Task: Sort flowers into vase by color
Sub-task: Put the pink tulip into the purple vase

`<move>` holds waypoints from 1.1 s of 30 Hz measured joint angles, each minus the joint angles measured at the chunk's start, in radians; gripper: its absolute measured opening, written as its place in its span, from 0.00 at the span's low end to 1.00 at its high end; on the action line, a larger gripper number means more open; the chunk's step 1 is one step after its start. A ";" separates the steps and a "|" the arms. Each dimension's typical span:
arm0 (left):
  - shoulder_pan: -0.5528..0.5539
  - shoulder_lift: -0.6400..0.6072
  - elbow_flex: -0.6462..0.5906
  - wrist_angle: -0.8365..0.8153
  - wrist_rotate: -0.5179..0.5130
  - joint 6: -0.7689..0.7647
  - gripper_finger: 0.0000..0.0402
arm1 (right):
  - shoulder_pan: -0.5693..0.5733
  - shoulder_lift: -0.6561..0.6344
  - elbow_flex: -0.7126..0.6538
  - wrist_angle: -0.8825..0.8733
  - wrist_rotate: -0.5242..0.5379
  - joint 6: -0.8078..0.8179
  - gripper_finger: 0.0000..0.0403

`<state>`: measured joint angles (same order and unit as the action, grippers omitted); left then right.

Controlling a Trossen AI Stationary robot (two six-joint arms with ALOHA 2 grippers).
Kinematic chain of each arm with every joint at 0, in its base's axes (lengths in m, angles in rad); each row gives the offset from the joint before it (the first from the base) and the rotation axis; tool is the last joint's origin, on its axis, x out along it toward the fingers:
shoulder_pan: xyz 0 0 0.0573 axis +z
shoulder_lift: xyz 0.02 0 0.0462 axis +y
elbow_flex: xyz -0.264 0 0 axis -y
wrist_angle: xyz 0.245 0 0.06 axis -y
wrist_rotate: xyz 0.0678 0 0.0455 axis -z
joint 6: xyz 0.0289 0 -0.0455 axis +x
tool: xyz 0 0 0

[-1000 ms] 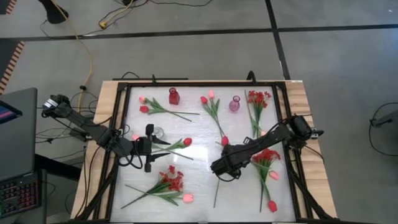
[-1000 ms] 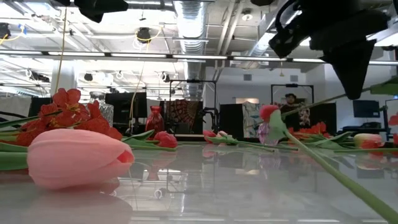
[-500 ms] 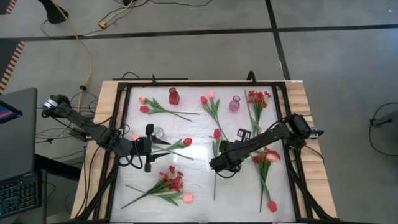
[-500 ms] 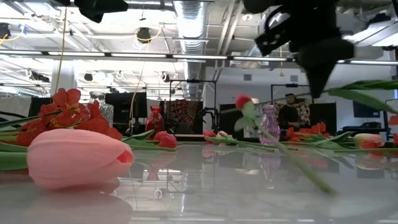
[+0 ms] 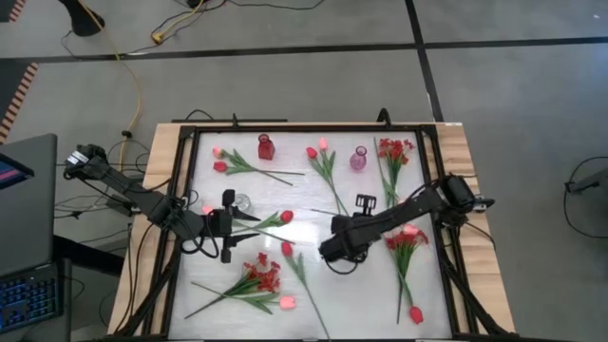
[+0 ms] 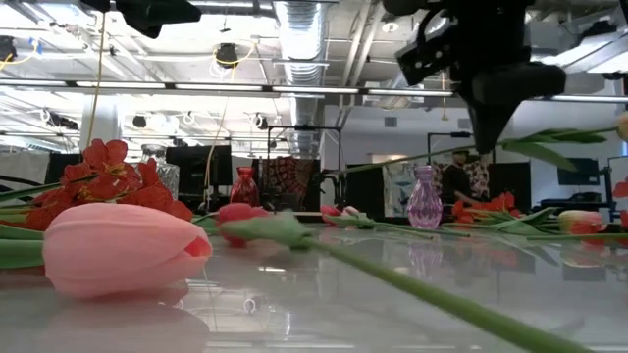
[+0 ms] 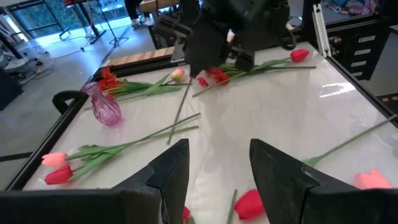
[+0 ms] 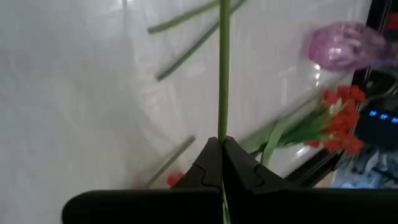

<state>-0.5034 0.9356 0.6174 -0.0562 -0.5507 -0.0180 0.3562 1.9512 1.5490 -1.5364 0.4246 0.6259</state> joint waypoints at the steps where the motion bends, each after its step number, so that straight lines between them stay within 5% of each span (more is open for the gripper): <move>1: 0.000 0.000 0.000 0.000 0.000 -0.002 0.39 | 0.000 0.000 0.000 -0.002 0.000 0.004 0.06; 13: 0.000 0.000 0.000 0.015 0.005 -0.070 0.39 | 0.018 0.000 0.000 0.007 0.073 -0.182 0.06; 22: 0.000 0.000 0.033 0.061 0.136 -0.113 0.39 | 0.017 0.000 0.000 0.044 0.127 -0.292 0.06; 33: 0.028 0.083 0.193 -0.165 0.136 -0.186 0.39 | 0.022 0.000 0.000 0.086 0.160 -0.412 0.06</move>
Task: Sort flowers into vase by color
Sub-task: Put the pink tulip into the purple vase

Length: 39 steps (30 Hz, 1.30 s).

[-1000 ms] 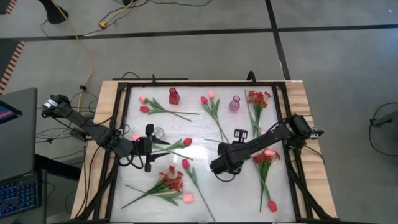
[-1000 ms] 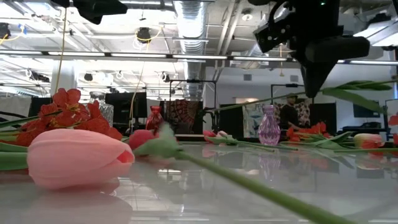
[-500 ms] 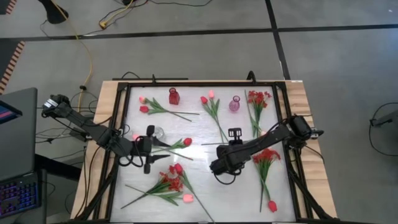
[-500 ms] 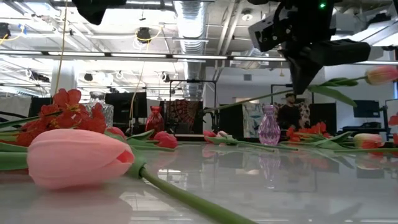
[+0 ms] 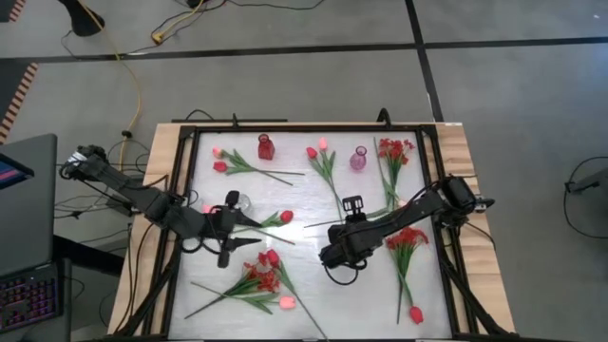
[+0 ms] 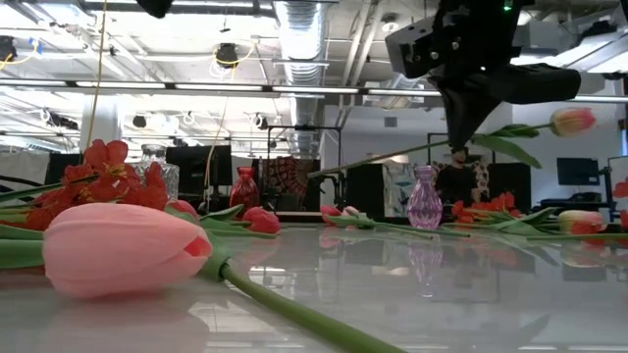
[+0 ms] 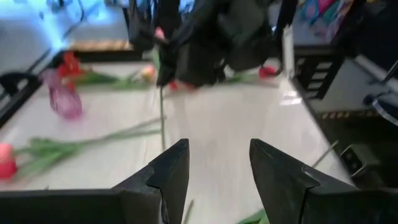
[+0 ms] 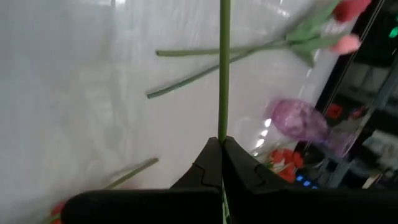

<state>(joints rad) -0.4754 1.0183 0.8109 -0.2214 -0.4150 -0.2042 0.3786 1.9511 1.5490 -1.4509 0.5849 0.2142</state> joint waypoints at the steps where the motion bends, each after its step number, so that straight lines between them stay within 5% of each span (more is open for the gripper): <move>1: 0.008 0.023 0.013 -0.025 0.001 -0.009 0.39 | 0.000 0.000 0.000 0.014 0.010 -0.023 0.06; 19: 0.229 0.366 0.152 0.013 0.252 -0.028 0.39 | 0.007 0.000 0.000 0.324 0.102 -0.381 0.06; 30: 0.294 0.571 0.287 0.001 0.312 -0.121 0.39 | 0.008 0.000 0.000 0.474 0.210 -0.501 0.07; 39: 0.324 0.588 0.300 0.000 0.324 -0.115 0.39 | 0.029 0.000 0.000 0.551 0.230 -0.551 0.07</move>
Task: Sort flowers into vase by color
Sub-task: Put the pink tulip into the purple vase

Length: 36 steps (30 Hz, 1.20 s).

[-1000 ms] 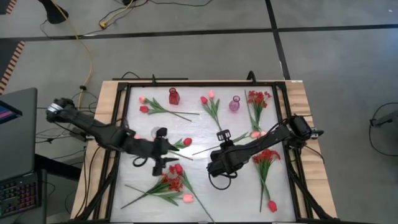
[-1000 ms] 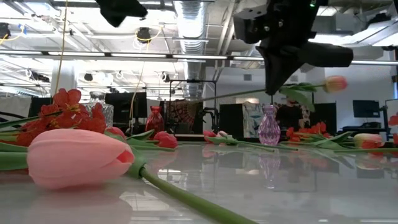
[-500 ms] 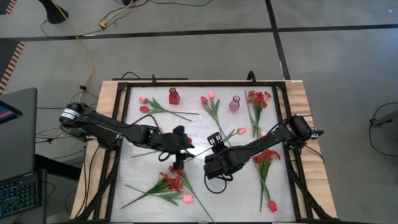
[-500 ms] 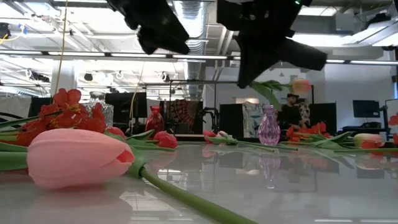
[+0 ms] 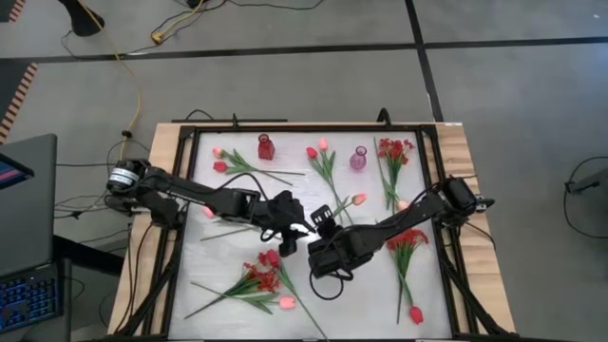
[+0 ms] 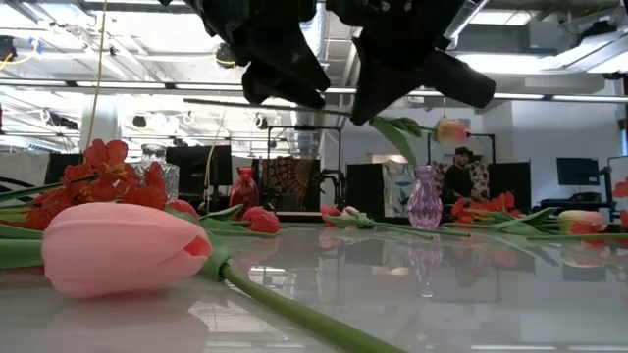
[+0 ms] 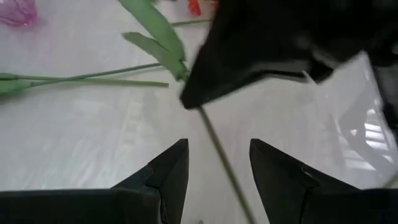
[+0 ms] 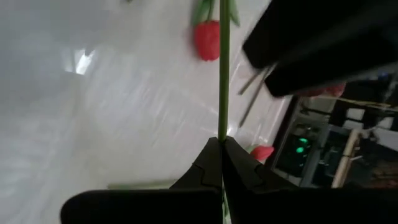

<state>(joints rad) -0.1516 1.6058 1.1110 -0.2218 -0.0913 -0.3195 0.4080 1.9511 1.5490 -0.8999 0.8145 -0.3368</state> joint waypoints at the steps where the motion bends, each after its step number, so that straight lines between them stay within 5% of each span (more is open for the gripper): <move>1: 0.003 0.000 0.000 0.001 0.002 0.000 0.39 | 0.002 0.000 0.000 0.009 0.007 -0.009 0.07; 21: 0.009 0.000 0.000 -0.036 0.035 0.003 0.38 | 0.024 -0.001 0.000 0.139 0.135 -0.120 0.07; 32: 0.009 0.000 0.000 -0.046 0.034 0.050 0.04 | 0.023 -0.001 0.000 0.184 0.141 -0.165 0.08; 36: 0.009 0.000 -0.001 -0.047 0.033 0.055 0.01 | 0.024 -0.001 0.000 0.186 0.140 -0.169 0.08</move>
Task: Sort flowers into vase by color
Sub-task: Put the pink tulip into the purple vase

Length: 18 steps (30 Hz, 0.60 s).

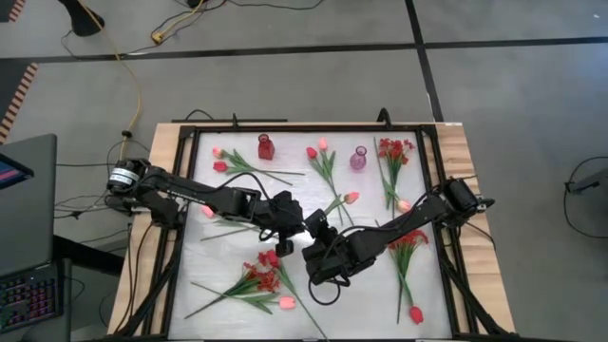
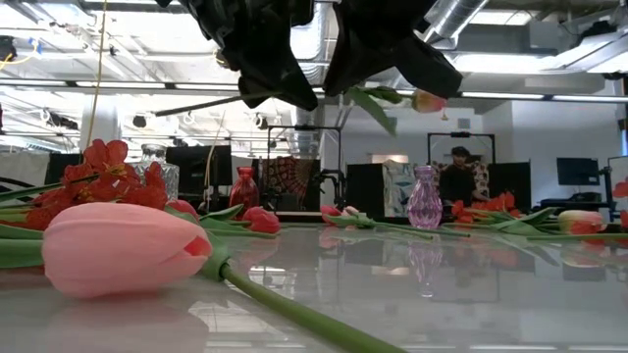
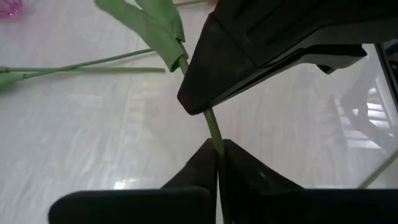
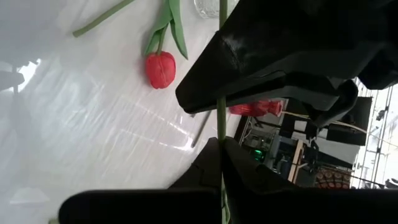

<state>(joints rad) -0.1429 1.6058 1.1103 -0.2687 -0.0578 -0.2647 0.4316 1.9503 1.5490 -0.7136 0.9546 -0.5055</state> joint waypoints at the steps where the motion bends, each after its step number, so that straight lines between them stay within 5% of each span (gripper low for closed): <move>1: 0.001 0.000 0.000 0.000 0.000 0.002 0.01 | 0.000 0.000 0.000 -0.001 -0.002 0.000 0.08; 9: 0.001 0.000 -0.001 0.010 -0.002 0.013 0.00 | 0.008 0.000 0.000 0.008 -0.011 -0.127 0.18; 18: 0.002 0.000 -0.001 0.009 -0.003 0.013 0.00 | 0.015 0.000 0.000 -0.025 -0.016 -0.027 0.41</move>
<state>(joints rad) -0.1411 1.6054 1.1097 -0.2596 -0.0605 -0.2518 0.4467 1.9503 1.5490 -0.7389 0.9381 -0.5329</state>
